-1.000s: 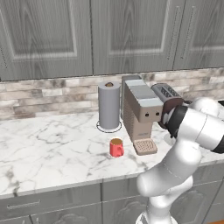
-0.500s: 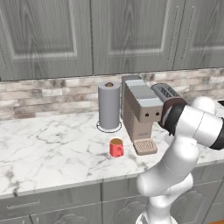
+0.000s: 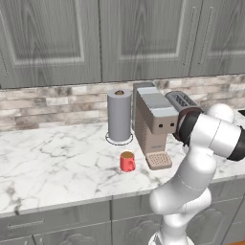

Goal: Take a sugar cube from the saucer and place it inside the coffee. Then, grab milk from the fridge and place it next to the coffee on the counter to sweeten the coffee.

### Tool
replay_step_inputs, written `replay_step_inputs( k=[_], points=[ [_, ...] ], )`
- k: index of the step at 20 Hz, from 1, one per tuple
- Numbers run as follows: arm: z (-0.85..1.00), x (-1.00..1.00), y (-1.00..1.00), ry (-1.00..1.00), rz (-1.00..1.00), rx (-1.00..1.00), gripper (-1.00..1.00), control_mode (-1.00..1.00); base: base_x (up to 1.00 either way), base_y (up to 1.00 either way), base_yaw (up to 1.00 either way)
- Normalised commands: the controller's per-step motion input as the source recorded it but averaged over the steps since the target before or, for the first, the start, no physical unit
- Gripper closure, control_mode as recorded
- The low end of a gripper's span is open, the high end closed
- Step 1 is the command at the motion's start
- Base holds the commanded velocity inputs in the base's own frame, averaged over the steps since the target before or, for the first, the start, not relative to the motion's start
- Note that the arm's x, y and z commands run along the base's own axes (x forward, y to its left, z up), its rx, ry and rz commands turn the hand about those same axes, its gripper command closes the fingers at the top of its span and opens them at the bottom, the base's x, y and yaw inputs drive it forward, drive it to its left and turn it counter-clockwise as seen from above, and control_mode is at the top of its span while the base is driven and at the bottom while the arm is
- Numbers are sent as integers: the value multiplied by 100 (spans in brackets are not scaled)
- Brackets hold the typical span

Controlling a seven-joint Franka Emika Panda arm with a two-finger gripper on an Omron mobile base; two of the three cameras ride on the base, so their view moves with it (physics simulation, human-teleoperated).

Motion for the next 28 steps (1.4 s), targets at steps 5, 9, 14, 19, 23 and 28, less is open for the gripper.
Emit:
replay_step_inputs(
  k=[5,9,14,19,23,28],
  points=[
    [0,-8,0,-1,0,0,100,-100,0,0,0],
    [25,-37,0,-12,0,0,100,-100,0,0,0],
    [44,-50,14,-17,0,0,100,-100,0,0,0],
    [63,-41,65,-11,-3,0,100,-100,0,0,0],
    [69,-36,98,-4,-4,0,100,-100,0,0,0],
    [64,-32,100,-2,-1,-1,100,-100,0,0,0]
  ],
)
